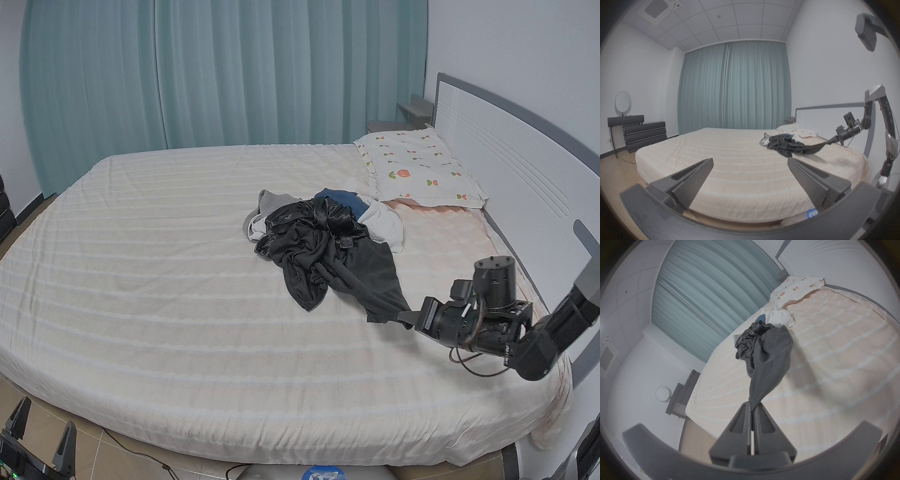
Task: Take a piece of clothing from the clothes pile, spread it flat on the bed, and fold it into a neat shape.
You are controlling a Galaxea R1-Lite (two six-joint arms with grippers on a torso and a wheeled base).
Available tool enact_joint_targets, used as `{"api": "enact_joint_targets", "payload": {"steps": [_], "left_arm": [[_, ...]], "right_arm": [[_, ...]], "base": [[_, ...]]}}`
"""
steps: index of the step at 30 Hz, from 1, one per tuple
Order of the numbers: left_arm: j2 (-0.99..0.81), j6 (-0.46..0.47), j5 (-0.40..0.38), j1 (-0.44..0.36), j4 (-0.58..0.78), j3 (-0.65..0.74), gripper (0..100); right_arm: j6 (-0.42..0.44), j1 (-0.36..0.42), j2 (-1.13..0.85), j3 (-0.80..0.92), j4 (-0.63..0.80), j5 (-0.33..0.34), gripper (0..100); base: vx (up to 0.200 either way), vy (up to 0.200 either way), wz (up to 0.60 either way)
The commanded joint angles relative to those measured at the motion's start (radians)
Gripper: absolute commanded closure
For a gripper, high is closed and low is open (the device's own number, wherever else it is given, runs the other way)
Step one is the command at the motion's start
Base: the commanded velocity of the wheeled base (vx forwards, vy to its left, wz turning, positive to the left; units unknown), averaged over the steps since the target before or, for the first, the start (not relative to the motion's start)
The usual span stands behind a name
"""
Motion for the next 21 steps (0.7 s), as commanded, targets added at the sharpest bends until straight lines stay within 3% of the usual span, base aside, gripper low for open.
{"api": "enact_joint_targets", "payload": {"steps": [1,4,6,9,12,13,14,16,18,19,21], "left_arm": [[0.293,-0.109,-0.011,0.005,-0.077,-0.256,0],[0.405,0.016,-0.080,-0.051,-0.102,-0.259,0],[0.513,0.043,-0.133,-0.095,-0.109,-0.261,0],[0.694,0.066,-0.143,-0.161,-0.161,-0.271,0],[0.878,0.058,-0.138,-0.273,-0.275,-0.267,0],[0.878,0.058,-0.138,-0.273,-0.275,-0.267,0],[1.037,0.050,-0.130,-0.339,-0.364,-0.271,0],[1.120,0.047,-0.116,-0.360,-0.419,-0.273,0],[1.309,0.038,-0.092,-0.414,-0.560,-0.277,0],[1.309,0.038,-0.092,-0.414,-0.560,-0.277,0],[1.488,-0.014,-0.070,-0.482,-0.688,-0.303,0]], "right_arm": [[0.000,0.027,-0.210,0.108,-0.055,0.075,100],[0.008,0.044,-0.258,0.113,-0.053,0.098,100],[0.005,0.058,-0.270,0.116,-0.053,0.110,100],[0.000,0.098,-0.289,0.119,-0.053,0.107,100],[-0.001,0.124,-0.316,0.110,-0.051,0.108,100],[-0.001,0.124,-0.316,0.110,-0.051,0.108,100],[-0.001,0.132,-0.330,0.101,-0.047,0.113,100],[-0.001,0.139,-0.327,0.104,-0.042,0.122,100],[0.009,0.176,-0.302,0.122,-0.051,0.125,100],[0.009,0.176,-0.302,0.122,-0.051,0.125,100],[0.009,0.176,-0.285,0.111,-0.055,0.125,100]], "base": [[0.000,0.000,0.00],[0.000,0.000,0.00],[0.000,0.000,0.00],[0.000,0.000,0.00],[0.000,0.000,0.00],[0.000,0.000,0.00],[0.000,0.000,0.00],[0.000,0.000,0.00],[0.000,0.000,0.00],[0.000,0.000,0.00],[0.000,0.000,0.00]]}}
